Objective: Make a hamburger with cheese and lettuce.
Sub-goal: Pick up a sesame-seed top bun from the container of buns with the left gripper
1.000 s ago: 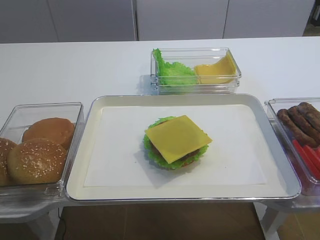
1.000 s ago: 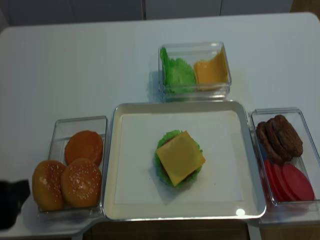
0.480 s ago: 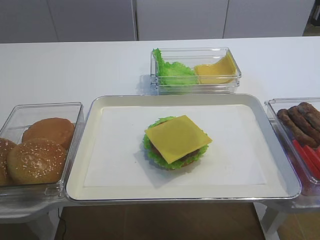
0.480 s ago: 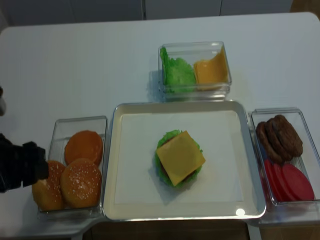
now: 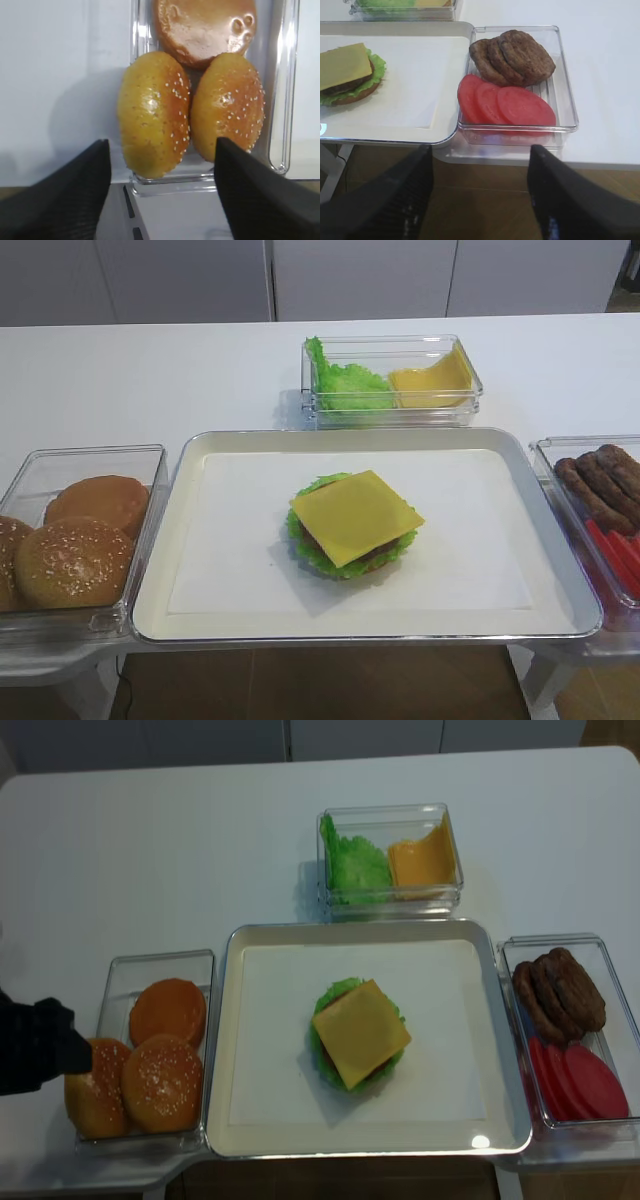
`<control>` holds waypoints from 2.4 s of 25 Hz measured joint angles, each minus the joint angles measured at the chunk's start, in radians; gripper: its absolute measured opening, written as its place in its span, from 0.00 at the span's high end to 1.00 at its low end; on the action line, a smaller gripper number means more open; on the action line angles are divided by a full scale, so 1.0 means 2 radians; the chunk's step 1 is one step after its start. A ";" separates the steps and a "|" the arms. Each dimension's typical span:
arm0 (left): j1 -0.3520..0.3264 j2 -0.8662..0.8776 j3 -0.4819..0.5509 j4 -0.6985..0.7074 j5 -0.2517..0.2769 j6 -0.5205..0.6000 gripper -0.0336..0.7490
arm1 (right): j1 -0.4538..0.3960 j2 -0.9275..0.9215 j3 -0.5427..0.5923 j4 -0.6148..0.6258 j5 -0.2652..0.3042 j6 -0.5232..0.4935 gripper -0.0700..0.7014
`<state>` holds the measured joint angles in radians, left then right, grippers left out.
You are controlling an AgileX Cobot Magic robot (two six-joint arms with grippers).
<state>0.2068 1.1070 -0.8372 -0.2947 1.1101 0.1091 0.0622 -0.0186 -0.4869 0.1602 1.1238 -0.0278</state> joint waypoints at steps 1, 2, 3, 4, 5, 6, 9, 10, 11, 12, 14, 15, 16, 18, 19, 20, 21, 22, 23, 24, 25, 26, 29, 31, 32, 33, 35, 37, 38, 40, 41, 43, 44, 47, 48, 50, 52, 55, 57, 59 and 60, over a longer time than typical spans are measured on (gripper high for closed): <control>0.004 0.007 0.000 -0.003 0.000 0.007 0.34 | 0.000 0.000 0.000 0.000 0.000 0.000 0.33; 0.006 0.014 0.000 -0.005 0.000 0.013 0.34 | 0.000 0.000 0.000 0.000 0.000 0.000 0.33; 0.010 0.019 0.000 -0.008 0.001 0.022 0.34 | 0.000 0.000 0.000 0.000 0.000 0.000 0.33; 0.012 0.026 0.000 -0.013 0.002 0.032 0.34 | 0.000 0.000 0.000 0.000 0.000 0.000 0.33; 0.015 0.032 0.000 -0.018 0.003 0.042 0.34 | 0.000 0.000 0.000 0.000 0.000 0.000 0.33; 0.017 0.037 0.000 -0.023 0.003 0.051 0.34 | 0.000 0.000 0.000 0.000 0.000 0.000 0.33; 0.022 0.050 0.000 -0.038 0.003 0.065 0.34 | 0.000 0.000 0.000 0.000 0.000 0.000 0.33; 0.025 0.055 0.000 -0.039 0.003 0.066 0.34 | 0.000 0.000 0.000 0.000 0.000 0.000 0.33; 0.029 0.060 0.000 -0.039 0.003 0.068 0.34 | 0.000 0.000 0.000 0.000 0.000 0.000 0.33; 0.033 0.064 0.000 -0.039 0.003 0.069 0.34 | 0.000 0.000 0.000 0.000 0.000 0.000 0.33; 0.041 0.071 0.000 -0.039 0.003 0.076 0.34 | 0.000 0.000 0.000 0.000 0.000 0.000 0.33; 0.042 0.072 0.000 -0.039 0.003 0.078 0.34 | 0.000 0.000 0.000 0.000 0.000 0.000 0.33; 0.043 0.073 0.000 -0.041 0.001 0.083 0.34 | 0.000 0.000 0.000 0.000 0.000 0.000 0.33; 0.044 0.073 0.000 -0.049 -0.002 0.091 0.34 | 0.000 0.000 0.000 0.000 0.000 0.000 0.33; 0.045 0.077 0.000 -0.055 -0.002 0.094 0.34 | 0.000 0.000 0.000 0.000 0.000 0.000 0.33; 0.045 0.081 0.000 -0.060 -0.003 0.098 0.34 | 0.000 0.000 0.000 0.000 0.000 0.000 0.33; 0.045 0.086 0.000 -0.068 -0.003 0.101 0.34 | 0.000 0.000 0.000 0.000 0.000 0.000 0.33; 0.045 0.092 0.000 -0.076 -0.003 0.103 0.34 | 0.000 0.000 0.000 0.000 0.000 0.000 0.33; 0.045 0.098 0.000 -0.081 -0.005 0.104 0.34 | 0.000 0.000 0.000 0.000 0.000 0.000 0.33; 0.045 0.101 0.000 -0.083 -0.005 0.106 0.34 | 0.000 0.000 0.000 0.000 0.000 0.000 0.33; 0.045 0.105 0.000 -0.086 -0.005 0.106 0.34 | 0.000 0.000 0.000 0.000 0.000 0.000 0.33; 0.045 0.107 0.000 -0.086 -0.005 0.108 0.34 | 0.000 0.000 0.000 0.000 0.000 0.000 0.33; 0.045 0.108 0.000 -0.081 -0.005 0.111 0.35 | 0.000 0.000 0.000 0.000 0.000 0.000 0.33; 0.045 0.109 0.000 -0.076 -0.005 0.111 0.35 | 0.000 0.000 0.000 0.000 0.000 0.000 0.33; 0.045 0.110 0.000 -0.075 -0.005 0.112 0.35 | 0.000 0.000 0.000 0.000 0.000 0.000 0.33; 0.045 0.110 0.000 -0.075 -0.005 0.112 0.35 | 0.000 0.000 0.000 0.000 0.000 -0.001 0.33; 0.045 0.110 0.000 -0.075 -0.005 0.113 0.36 | 0.000 0.000 0.000 0.000 0.000 -0.001 0.33; 0.045 0.110 0.000 -0.075 -0.005 0.114 0.37 | 0.000 0.000 0.000 0.000 0.000 -0.001 0.33; 0.045 0.110 0.000 -0.075 -0.005 0.114 0.38 | 0.000 0.000 0.000 -0.001 0.000 -0.001 0.33; 0.045 0.110 0.000 -0.075 -0.005 0.114 0.39 | 0.000 0.000 0.000 -0.001 0.000 -0.001 0.33; 0.045 0.110 0.000 -0.075 -0.005 0.115 0.39 | 0.000 0.000 0.000 -0.001 0.000 -0.001 0.33; 0.045 0.110 0.000 -0.075 -0.001 0.115 0.39 | 0.000 0.000 0.000 -0.001 0.000 -0.001 0.33; 0.045 0.110 0.000 -0.075 0.001 0.115 0.39 | 0.000 0.000 0.000 -0.001 0.000 -0.001 0.33; 0.045 0.110 0.000 -0.075 0.005 0.115 0.39 | 0.000 0.000 0.000 -0.001 0.000 -0.001 0.33; 0.045 0.110 0.000 -0.074 0.006 0.115 0.39 | 0.000 0.000 0.000 -0.001 0.000 -0.001 0.33; 0.045 0.110 0.000 -0.074 0.007 0.115 0.39 | 0.000 0.000 0.000 -0.001 0.000 -0.001 0.33; 0.045 0.110 0.000 -0.074 0.007 0.115 0.40 | 0.000 0.000 0.000 -0.001 0.000 -0.001 0.33; 0.045 0.110 0.000 -0.074 0.008 0.115 0.45 | 0.000 0.000 0.000 -0.001 0.000 -0.001 0.33; 0.045 0.110 0.000 -0.073 0.008 0.115 0.51 | 0.000 0.000 0.000 -0.001 0.000 -0.001 0.33; 0.045 0.110 0.000 -0.073 0.008 0.115 0.56 | 0.000 0.000 0.000 -0.001 0.000 -0.001 0.33; 0.045 0.110 0.000 -0.074 0.008 0.115 0.58 | 0.000 0.000 0.000 -0.001 0.000 -0.001 0.33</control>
<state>0.2974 1.3268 -0.8379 -0.4428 1.1266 0.3389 0.0622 -0.0186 -0.4869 0.1585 1.1238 -0.0301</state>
